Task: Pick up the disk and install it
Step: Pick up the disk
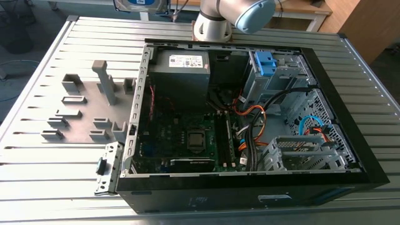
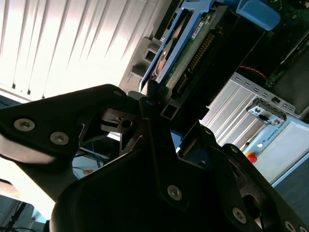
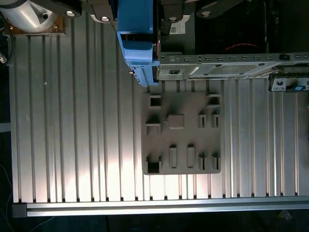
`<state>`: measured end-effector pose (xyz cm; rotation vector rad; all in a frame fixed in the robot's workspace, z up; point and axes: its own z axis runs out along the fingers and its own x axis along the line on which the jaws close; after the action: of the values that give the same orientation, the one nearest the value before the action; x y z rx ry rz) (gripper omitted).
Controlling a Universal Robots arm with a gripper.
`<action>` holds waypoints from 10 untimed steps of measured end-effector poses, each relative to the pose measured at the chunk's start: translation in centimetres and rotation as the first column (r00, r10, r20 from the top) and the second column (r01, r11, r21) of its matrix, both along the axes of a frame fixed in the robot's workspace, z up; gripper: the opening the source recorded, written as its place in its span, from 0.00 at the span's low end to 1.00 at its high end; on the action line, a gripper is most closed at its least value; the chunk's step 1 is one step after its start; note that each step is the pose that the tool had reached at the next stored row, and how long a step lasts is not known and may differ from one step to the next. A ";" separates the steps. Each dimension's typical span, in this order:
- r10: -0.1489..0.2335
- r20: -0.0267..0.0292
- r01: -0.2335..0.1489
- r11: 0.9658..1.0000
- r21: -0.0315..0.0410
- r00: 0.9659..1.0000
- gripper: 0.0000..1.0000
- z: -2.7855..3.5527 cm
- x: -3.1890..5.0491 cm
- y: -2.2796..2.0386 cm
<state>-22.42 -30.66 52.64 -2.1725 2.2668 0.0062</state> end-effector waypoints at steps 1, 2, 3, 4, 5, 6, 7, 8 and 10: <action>0.000 0.000 0.000 1.000 0.000 1.000 0.36 0.00 0.20 0.00; 0.000 0.000 0.000 1.000 0.000 1.000 0.36 0.00 0.38 0.00; 0.000 0.000 0.000 1.000 0.000 1.000 0.36 0.00 0.55 0.00; 0.000 0.000 0.000 1.000 0.000 1.000 0.36 0.00 0.74 0.00; 0.000 0.000 0.000 1.000 0.000 1.000 0.36 0.00 0.95 0.00; 0.000 0.000 0.000 1.000 0.000 1.000 0.36 0.00 1.14 0.00; 0.000 0.000 0.000 1.000 0.000 1.000 0.36 0.00 1.36 0.00; 0.000 0.000 0.000 1.000 0.000 1.000 0.36 0.00 1.56 0.00; 0.000 -0.001 0.000 1.000 0.000 1.000 0.36 0.00 1.98 0.00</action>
<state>-20.44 -30.66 52.64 -2.1728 2.2671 0.0068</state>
